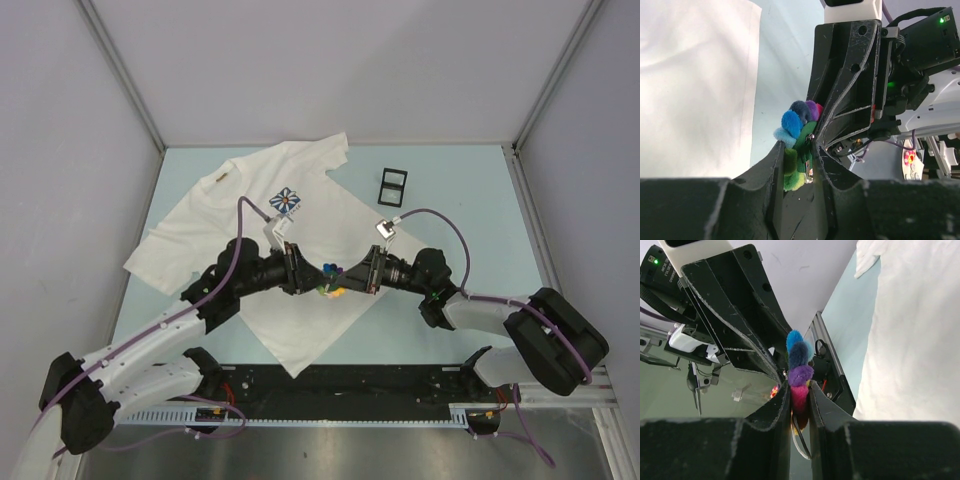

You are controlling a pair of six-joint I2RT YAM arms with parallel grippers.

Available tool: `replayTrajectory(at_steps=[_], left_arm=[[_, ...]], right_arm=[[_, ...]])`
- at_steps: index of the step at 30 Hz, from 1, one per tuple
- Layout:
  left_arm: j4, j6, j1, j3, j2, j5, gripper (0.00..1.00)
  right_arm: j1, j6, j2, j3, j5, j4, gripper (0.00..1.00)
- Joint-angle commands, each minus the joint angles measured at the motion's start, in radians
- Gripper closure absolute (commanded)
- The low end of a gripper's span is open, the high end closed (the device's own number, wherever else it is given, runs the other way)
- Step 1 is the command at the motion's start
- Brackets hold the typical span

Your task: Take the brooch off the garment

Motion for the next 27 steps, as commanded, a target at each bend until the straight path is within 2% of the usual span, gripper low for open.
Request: replayTrajectory(at_steps=[1,13,27], left_arm=[[0.116,-0.051,-0.029,0.000,0.036,0.172,0.81],[0.198,-0.099,-0.029,-0.018,0.085,0.275,0.79],[0.156,-0.085,-0.029,-0.017,0.075,0.263,0.62]], right_arm=[[0.029,0.003,0.015,0.027,-0.004,0.126,1.00],[0.046,-0.009,0.019,0.056,-0.015,0.153,1.00],[0.044,-0.006,0.004,0.104,0.008,0.137,1.00]])
